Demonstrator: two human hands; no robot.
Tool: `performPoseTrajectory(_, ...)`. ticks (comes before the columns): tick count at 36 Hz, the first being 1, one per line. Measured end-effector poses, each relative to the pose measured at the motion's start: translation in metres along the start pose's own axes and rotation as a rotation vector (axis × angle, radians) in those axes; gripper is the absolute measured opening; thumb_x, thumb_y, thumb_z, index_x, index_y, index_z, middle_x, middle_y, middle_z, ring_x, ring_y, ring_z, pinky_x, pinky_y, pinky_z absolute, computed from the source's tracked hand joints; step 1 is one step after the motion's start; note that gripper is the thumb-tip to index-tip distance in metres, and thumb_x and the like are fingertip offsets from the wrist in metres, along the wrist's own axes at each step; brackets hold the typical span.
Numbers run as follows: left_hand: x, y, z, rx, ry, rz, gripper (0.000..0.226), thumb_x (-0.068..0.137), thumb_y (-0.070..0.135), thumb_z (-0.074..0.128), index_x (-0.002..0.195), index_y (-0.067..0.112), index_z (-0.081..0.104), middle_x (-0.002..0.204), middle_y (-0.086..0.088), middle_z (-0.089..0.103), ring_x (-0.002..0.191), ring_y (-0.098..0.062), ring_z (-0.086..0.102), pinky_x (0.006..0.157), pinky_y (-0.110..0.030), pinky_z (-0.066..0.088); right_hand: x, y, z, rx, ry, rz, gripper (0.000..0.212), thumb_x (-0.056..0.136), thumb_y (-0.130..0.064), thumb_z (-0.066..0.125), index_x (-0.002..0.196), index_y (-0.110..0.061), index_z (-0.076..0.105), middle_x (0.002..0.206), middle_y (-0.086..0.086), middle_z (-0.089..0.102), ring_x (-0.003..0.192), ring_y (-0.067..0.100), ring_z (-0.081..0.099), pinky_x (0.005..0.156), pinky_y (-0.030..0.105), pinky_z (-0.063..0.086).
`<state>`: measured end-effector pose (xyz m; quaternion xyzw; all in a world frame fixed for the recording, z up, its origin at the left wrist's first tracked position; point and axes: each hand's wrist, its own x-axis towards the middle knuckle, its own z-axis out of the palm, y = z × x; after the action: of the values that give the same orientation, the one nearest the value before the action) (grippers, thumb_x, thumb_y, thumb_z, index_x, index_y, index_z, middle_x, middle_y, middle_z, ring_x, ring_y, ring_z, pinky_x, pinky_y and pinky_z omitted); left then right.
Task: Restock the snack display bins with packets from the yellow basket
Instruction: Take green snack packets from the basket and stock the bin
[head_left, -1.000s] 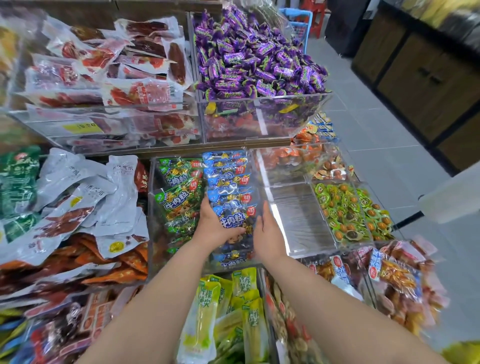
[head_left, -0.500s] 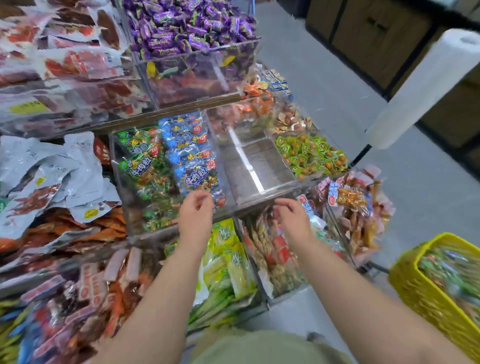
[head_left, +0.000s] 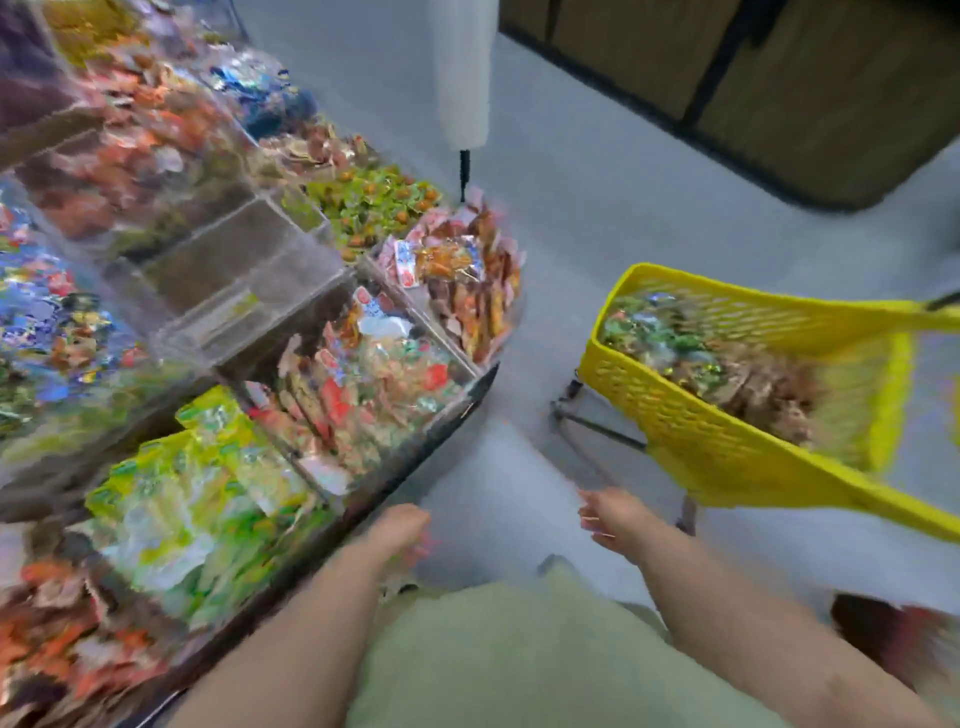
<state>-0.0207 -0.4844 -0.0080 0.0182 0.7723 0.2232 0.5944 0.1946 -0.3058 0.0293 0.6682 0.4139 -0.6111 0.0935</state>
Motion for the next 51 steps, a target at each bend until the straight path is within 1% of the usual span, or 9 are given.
performPoseTrajectory(6,0.008,0.010,0.067,0.006,-0.019,-0.034,0.014,0.095,0.013,0.042,0.082,0.018,0.047,0.070,-0.010,0.044,0.053,-0.016,0.040,0.051,-0.021,0.026,0.006,0.082,-0.105,0.100,0.087,0.216,0.015,0.096,-0.023,0.046,0.104,-0.012,0.052,0.090,0.002,0.058,0.084,0.018,0.058,0.065,0.027,0.042)
performPoseTrajectory(20,0.033,0.128,0.163,0.225,-0.043,0.060,0.026,0.098,0.015,0.048,0.073,0.008,0.052,0.062,-0.012,0.052,0.052,-0.022,0.049,0.044,-0.021,0.035,-0.002,0.128,-0.185,0.454,0.208,0.276,0.016,0.095,-0.016,0.046,0.080,-0.014,0.046,0.077,0.004,0.053,0.063,0.015,0.051,0.060,0.025,0.037)
performPoseTrajectory(30,0.070,0.245,0.191,0.403,-0.103,0.052,0.015,0.097,0.021,0.049,0.092,0.009,0.055,0.075,-0.008,0.058,0.056,-0.019,0.050,0.049,-0.024,0.034,0.028,0.044,-0.232,0.522,0.235,0.249,0.015,0.096,-0.018,0.042,0.082,-0.017,0.046,0.077,0.000,0.051,0.068,0.013,0.050,0.073,0.028,0.037)
performPoseTrajectory(35,0.087,0.320,0.192,0.442,-0.122,0.078,0.016,0.098,0.021,0.048,0.109,0.009,0.053,0.084,-0.008,0.058,0.067,-0.020,0.055,0.057,-0.027,0.039,0.053,-0.014,-0.253,0.571,0.251,0.218,0.025,0.095,-0.014,0.043,0.114,-0.003,0.054,0.095,0.019,0.059,0.081,0.018,0.047,0.093,0.042,0.045)
performPoseTrajectory(39,0.106,0.378,0.193,0.458,-0.125,0.107,0.011,0.100,0.018,0.045,0.101,0.009,0.049,0.081,-0.010,0.054,0.066,-0.020,0.052,0.062,-0.029,0.042,0.070,-0.062,-0.264,0.572,0.262,0.244,0.013,0.095,-0.017,0.040,0.090,-0.014,0.051,0.077,0.006,0.050,0.064,0.016,0.047,0.057,0.024,0.030)
performPoseTrajectory(42,0.123,0.414,0.196,0.493,-0.114,0.157,0.014,0.099,0.015,0.044,0.086,0.011,0.049,0.080,-0.009,0.054,0.066,-0.020,0.052,0.061,-0.028,0.039,0.086,-0.090,-0.272,0.570,0.239,0.255,0.015,0.095,-0.023,0.044,0.082,-0.016,0.047,0.072,0.006,0.046,0.061,0.021,0.046,0.061,0.028,0.034)
performPoseTrajectory(45,0.145,0.444,0.202,0.560,-0.123,0.237,0.016,0.098,0.010,0.045,0.085,0.008,0.053,0.074,-0.010,0.053,0.060,-0.021,0.050,0.058,-0.027,0.038,0.104,-0.110,-0.276,0.523,0.219,0.232,0.024,0.096,-0.019,0.046,0.113,-0.007,0.058,0.093,0.005,0.054,0.107,0.031,0.060,0.091,0.038,0.046)
performPoseTrajectory(47,0.161,0.460,0.209,0.642,-0.113,0.281,0.016,0.095,0.003,0.047,0.104,0.003,0.060,0.082,-0.009,0.057,0.065,-0.020,0.053,0.060,-0.026,0.044,0.120,-0.121,-0.279,0.511,0.205,0.227,0.032,0.098,-0.015,0.044,0.124,0.000,0.054,0.098,0.008,0.053,0.116,0.033,0.056,0.083,0.036,0.048)
performPoseTrajectory(51,0.177,0.482,0.230,0.817,-0.131,0.334,0.042,0.093,0.005,0.053,0.135,0.001,0.049,0.119,-0.015,0.059,0.089,-0.022,0.060,0.067,-0.022,0.044,0.146,-0.139,-0.278,0.546,0.159,0.294,0.029,0.098,-0.009,0.041,0.124,-0.002,0.050,0.094,0.021,0.059,0.069,0.017,0.052,0.056,0.025,0.032)
